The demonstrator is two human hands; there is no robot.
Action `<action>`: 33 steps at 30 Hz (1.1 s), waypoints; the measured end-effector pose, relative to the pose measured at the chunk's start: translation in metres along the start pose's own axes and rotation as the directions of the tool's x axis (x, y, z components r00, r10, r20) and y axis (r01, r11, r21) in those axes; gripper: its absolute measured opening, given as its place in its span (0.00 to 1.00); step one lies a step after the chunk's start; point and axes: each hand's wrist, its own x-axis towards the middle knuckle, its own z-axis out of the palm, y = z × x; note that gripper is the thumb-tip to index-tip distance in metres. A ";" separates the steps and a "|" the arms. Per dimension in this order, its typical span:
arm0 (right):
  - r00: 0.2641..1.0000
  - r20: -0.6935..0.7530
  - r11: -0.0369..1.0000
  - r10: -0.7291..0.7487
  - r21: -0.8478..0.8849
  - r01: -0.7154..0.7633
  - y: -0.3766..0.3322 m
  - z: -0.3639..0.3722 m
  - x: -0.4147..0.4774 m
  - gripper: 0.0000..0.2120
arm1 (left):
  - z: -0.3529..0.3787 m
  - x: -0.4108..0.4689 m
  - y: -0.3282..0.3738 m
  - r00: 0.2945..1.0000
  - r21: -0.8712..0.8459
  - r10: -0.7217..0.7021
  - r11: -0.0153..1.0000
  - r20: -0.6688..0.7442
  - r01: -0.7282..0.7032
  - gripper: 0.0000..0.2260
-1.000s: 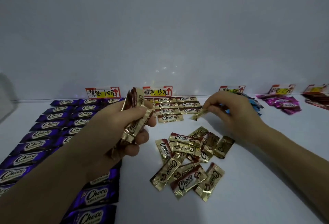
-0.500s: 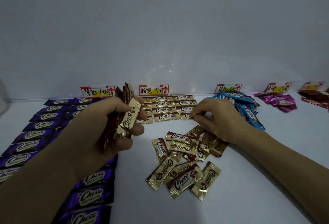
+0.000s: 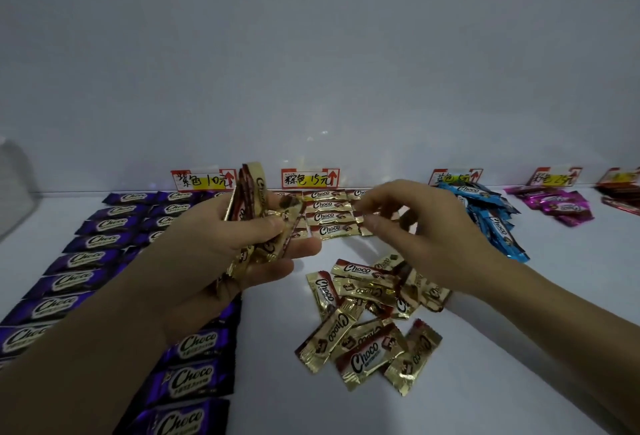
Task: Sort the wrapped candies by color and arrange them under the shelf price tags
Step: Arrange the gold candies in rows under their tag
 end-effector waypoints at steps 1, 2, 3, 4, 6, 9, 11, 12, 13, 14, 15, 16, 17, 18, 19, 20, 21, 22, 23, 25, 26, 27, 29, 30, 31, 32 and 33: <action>0.998 0.058 0.987 0.006 0.157 -0.015 -0.017 0.000 0.003 0.11 | 0.000 -0.001 0.001 1.000 0.007 0.013 1.000 0.005 -0.013 0.10; 0.992 0.124 0.949 0.008 0.311 -0.047 -0.032 0.000 0.007 0.13 | 0.001 -0.003 0.002 1.000 -0.033 0.005 0.999 -0.027 -0.005 0.11; 0.984 0.179 0.899 -0.001 0.431 -0.077 -0.045 0.002 0.013 0.15 | 0.004 -0.006 0.005 0.998 -0.093 -0.015 0.996 -0.064 0.009 0.12; 0.977 0.211 0.858 -0.019 0.506 -0.093 -0.053 0.004 0.018 0.17 | 0.008 -0.009 0.009 0.996 -0.131 -0.032 0.991 -0.085 0.021 0.12; 0.973 0.226 0.822 -0.054 0.563 -0.086 -0.063 0.011 0.027 0.19 | 0.014 -0.013 0.014 0.993 -0.130 -0.042 0.991 -0.110 0.028 0.12; 0.977 0.211 0.830 -0.030 0.550 -0.094 -0.063 0.018 0.035 0.15 | 0.009 -0.010 0.018 0.980 -0.160 -0.066 0.986 -0.188 0.036 0.08; 0.986 0.165 0.839 0.001 0.537 -0.091 -0.057 0.021 0.035 0.13 | 0.001 -0.005 0.020 0.950 -0.197 -0.089 0.980 -0.299 0.030 0.06; 0.990 0.140 0.857 0.005 0.509 -0.076 -0.053 0.023 0.035 0.11 | -0.004 -0.004 0.021 0.934 -0.208 -0.099 0.978 -0.344 0.028 0.04; 0.991 0.130 0.890 -0.007 0.452 -0.053 -0.050 0.026 0.034 0.10 | -0.009 -0.003 0.022 0.921 -0.216 -0.111 0.976 -0.374 0.030 0.03; 0.989 0.141 0.933 -0.042 0.361 -0.011 -0.048 0.031 0.032 0.09 | -0.014 -0.003 0.022 0.912 -0.228 -0.125 0.973 -0.390 0.037 0.03; 0.981 0.164 0.970 -0.101 0.238 0.060 -0.047 0.036 0.030 0.08 | -0.018 -0.003 0.022 0.911 -0.243 -0.140 0.969 -0.388 0.046 0.03; 0.968 0.186 0.983 -0.169 0.103 0.152 -0.048 0.042 0.028 0.07 | -0.022 -0.003 0.023 0.917 -0.254 -0.154 0.965 -0.369 0.060 0.05; 0.952 0.200 0.971 -0.233 -0.011 0.240 -0.048 0.048 0.026 0.07 | -0.024 -0.002 0.024 0.928 -0.258 -0.158 0.963 -0.337 0.070 0.08; 0.937 0.215 0.950 -0.275 -0.091 0.300 -0.047 0.053 0.025 0.07 | -0.025 -0.003 0.026 0.940 -0.258 -0.161 0.963 -0.302 0.082 0.11; 0.927 0.233 0.932 -0.293 -0.147 0.331 -0.046 0.057 0.025 0.07 | -0.025 -0.003 0.027 0.951 -0.260 -0.159 0.962 -0.266 0.088 0.13; 0.922 0.250 0.918 -0.297 -0.192 0.347 -0.045 0.058 0.025 0.08 | -0.025 -0.004 0.028 0.957 -0.271 -0.160 0.958 -0.242 0.092 0.14; 0.920 0.263 0.907 -0.292 -0.230 0.354 -0.045 0.059 0.025 0.08 | -0.025 -0.004 0.029 0.960 -0.287 -0.163 0.953 -0.226 0.094 0.14; 0.919 0.277 0.900 -0.282 -0.257 0.353 -0.044 0.059 0.024 0.09 | -0.025 -0.004 0.030 0.961 -0.297 -0.168 0.950 -0.218 0.099 0.14; 0.917 0.292 0.897 -0.271 -0.269 0.350 -0.044 0.058 0.024 0.09 | -0.026 -0.005 0.031 0.961 -0.297 -0.172 0.949 -0.215 0.103 0.14; 0.915 0.303 0.900 -0.267 -0.260 0.349 -0.044 0.059 0.022 0.09 | -0.026 -0.005 0.034 0.964 -0.271 -0.172 0.956 -0.203 0.113 0.12; 0.918 0.294 0.907 -0.267 -0.246 0.342 -0.044 0.060 0.022 0.08 | -0.026 -0.005 0.035 0.967 -0.255 -0.169 0.960 -0.191 0.117 0.10; 0.924 0.278 0.914 -0.263 -0.234 0.331 -0.044 0.062 0.022 0.08 | -0.026 -0.005 0.035 0.970 -0.248 -0.166 0.961 -0.177 0.119 0.08; 0.939 0.246 0.930 -0.240 -0.220 0.296 -0.045 0.067 0.023 0.07 | -0.026 -0.006 0.034 0.971 -0.275 -0.163 0.955 -0.174 0.111 0.08; 0.946 0.232 0.937 -0.227 -0.212 0.277 -0.045 0.070 0.024 0.07 | -0.026 -0.007 0.032 0.969 -0.318 -0.162 0.943 -0.187 0.096 0.09; 0.951 0.218 0.944 -0.218 -0.199 0.262 -0.045 0.072 0.025 0.06 | -0.026 -0.007 0.030 0.965 -0.373 -0.165 0.924 -0.203 0.080 0.11; 0.956 0.202 0.950 -0.215 -0.184 0.252 -0.046 0.074 0.025 0.06 | -0.026 -0.008 0.028 0.961 -0.418 -0.173 0.906 -0.215 0.069 0.14; 0.958 0.187 0.953 -0.216 -0.174 0.248 -0.046 0.076 0.026 0.06 | -0.026 -0.009 0.028 0.957 -0.440 -0.182 0.895 -0.224 0.067 0.15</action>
